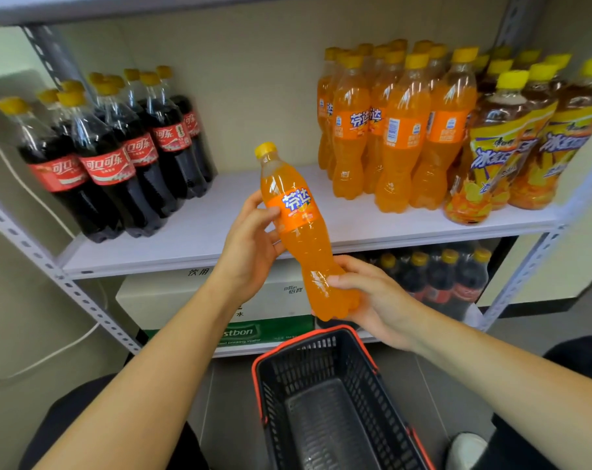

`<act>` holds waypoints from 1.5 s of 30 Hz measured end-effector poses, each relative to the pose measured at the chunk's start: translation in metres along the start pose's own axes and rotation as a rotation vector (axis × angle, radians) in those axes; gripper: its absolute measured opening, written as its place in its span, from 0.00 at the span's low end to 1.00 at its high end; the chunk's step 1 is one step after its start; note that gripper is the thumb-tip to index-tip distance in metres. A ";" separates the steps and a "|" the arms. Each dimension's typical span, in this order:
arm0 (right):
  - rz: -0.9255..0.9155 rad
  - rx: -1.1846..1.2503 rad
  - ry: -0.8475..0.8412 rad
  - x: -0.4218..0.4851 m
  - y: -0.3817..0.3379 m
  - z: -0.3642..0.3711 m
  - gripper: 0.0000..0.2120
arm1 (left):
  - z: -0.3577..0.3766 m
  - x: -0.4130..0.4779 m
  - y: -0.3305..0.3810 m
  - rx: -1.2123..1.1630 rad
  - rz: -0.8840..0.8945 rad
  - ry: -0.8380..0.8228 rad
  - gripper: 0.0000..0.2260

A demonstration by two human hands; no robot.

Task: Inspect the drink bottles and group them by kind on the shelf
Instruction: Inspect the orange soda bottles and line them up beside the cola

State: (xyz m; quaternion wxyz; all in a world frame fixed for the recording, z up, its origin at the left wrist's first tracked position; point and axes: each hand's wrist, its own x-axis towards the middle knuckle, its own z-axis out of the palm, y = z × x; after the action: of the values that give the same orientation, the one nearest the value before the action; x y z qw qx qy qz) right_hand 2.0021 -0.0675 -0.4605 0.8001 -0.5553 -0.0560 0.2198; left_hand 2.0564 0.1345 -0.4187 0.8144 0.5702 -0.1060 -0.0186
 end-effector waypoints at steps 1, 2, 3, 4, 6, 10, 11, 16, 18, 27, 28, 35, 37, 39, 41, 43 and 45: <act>0.015 0.015 0.002 0.001 -0.001 -0.001 0.21 | 0.000 -0.001 0.000 0.002 0.005 -0.007 0.11; 0.029 0.032 0.003 0.001 -0.001 -0.001 0.20 | 0.001 -0.001 0.000 0.017 0.016 -0.002 0.15; 0.039 0.050 0.007 0.001 -0.001 -0.001 0.21 | 0.002 -0.002 0.000 0.039 0.028 0.015 0.17; 0.043 0.065 0.015 0.002 -0.001 -0.001 0.21 | 0.003 -0.002 -0.001 0.061 0.037 0.038 0.20; 0.036 0.103 0.056 0.003 0.000 0.000 0.22 | 0.004 -0.003 -0.002 0.094 0.060 0.087 0.21; -0.002 0.187 0.162 0.004 -0.004 -0.003 0.23 | 0.001 -0.002 -0.001 0.141 0.098 0.087 0.15; -0.015 0.191 0.179 0.004 -0.005 -0.004 0.22 | 0.000 -0.002 0.000 0.133 0.091 0.075 0.14; -0.050 0.224 0.217 0.003 -0.009 -0.005 0.19 | -0.002 -0.001 0.000 0.027 0.041 0.020 0.17; -0.065 0.244 0.205 0.003 -0.014 -0.007 0.22 | -0.001 -0.003 0.000 0.027 0.053 0.032 0.19; -0.127 0.280 0.171 0.001 -0.028 -0.014 0.26 | 0.003 -0.003 -0.005 0.046 0.078 0.162 0.21; -0.109 0.261 0.169 0.001 -0.028 -0.014 0.24 | 0.003 -0.002 -0.005 0.007 0.069 0.146 0.24; 0.120 0.089 0.119 0.000 -0.020 -0.017 0.26 | 0.003 -0.001 -0.009 -0.120 0.061 0.097 0.37; 0.127 0.062 0.139 0.000 -0.019 -0.018 0.22 | 0.003 -0.003 -0.010 -0.063 0.076 0.109 0.37; 0.036 -0.070 0.185 0.002 -0.021 -0.018 0.17 | 0.004 -0.005 -0.009 -0.019 0.085 0.132 0.39; -0.128 -0.338 0.210 0.003 -0.025 -0.019 0.15 | 0.007 -0.008 -0.007 0.053 0.103 0.140 0.40; -0.267 -0.560 0.190 0.002 -0.026 -0.020 0.19 | 0.012 -0.012 -0.007 0.154 0.135 0.122 0.34; -0.314 -0.725 0.174 0.001 -0.024 -0.019 0.27 | 0.017 -0.016 -0.010 0.210 0.139 0.107 0.30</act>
State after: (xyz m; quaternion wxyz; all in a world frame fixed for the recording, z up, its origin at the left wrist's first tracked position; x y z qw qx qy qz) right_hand 2.0166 -0.0900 -0.4457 0.5780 -0.8028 -0.1461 0.0130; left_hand 2.0385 0.1180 -0.4250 0.7541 0.6437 -0.1032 0.0796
